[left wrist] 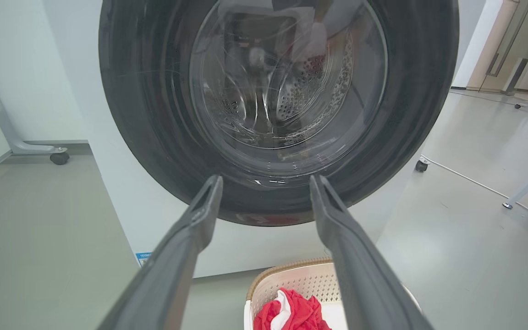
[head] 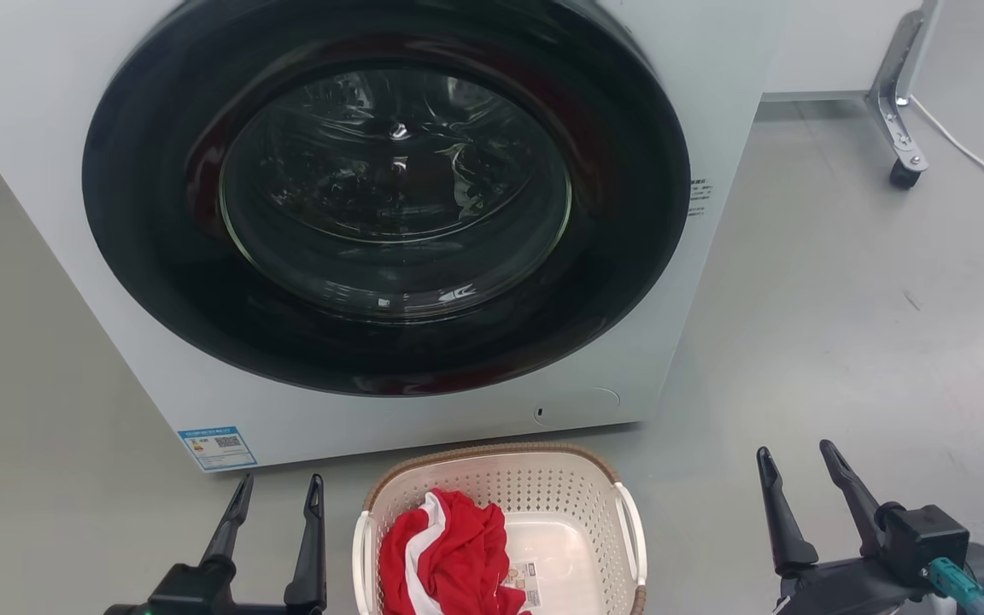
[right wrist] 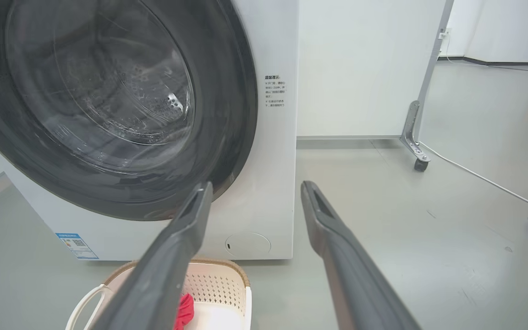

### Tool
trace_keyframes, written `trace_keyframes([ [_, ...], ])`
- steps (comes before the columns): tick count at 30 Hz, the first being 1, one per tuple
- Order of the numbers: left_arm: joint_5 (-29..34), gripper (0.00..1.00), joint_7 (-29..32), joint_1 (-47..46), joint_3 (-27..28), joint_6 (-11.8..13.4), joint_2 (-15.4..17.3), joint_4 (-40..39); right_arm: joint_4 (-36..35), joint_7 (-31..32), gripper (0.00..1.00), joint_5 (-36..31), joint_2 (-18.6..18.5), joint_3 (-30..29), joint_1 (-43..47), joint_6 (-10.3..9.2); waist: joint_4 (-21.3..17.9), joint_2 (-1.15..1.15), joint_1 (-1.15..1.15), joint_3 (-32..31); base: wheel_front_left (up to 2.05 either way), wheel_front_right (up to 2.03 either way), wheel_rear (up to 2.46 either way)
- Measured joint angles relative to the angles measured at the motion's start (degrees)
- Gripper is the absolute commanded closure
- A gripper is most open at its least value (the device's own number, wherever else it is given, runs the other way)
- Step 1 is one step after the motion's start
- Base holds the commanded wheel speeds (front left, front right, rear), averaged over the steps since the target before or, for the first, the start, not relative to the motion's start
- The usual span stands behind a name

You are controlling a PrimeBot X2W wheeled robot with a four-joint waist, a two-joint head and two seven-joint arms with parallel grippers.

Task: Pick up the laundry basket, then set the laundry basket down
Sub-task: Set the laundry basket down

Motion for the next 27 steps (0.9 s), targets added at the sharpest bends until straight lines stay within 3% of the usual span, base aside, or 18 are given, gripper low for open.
trace_keyframes([
  [27,2.89,0.0,0.0,3.94,3.81,0.51,-1.89,-3.93,-7.27,-0.18,0.0,-3.46,-0.01,-4.22,4.72,-0.65,-0.23,0.0,0.0,0.6,0.0,0.0,0.0],
])
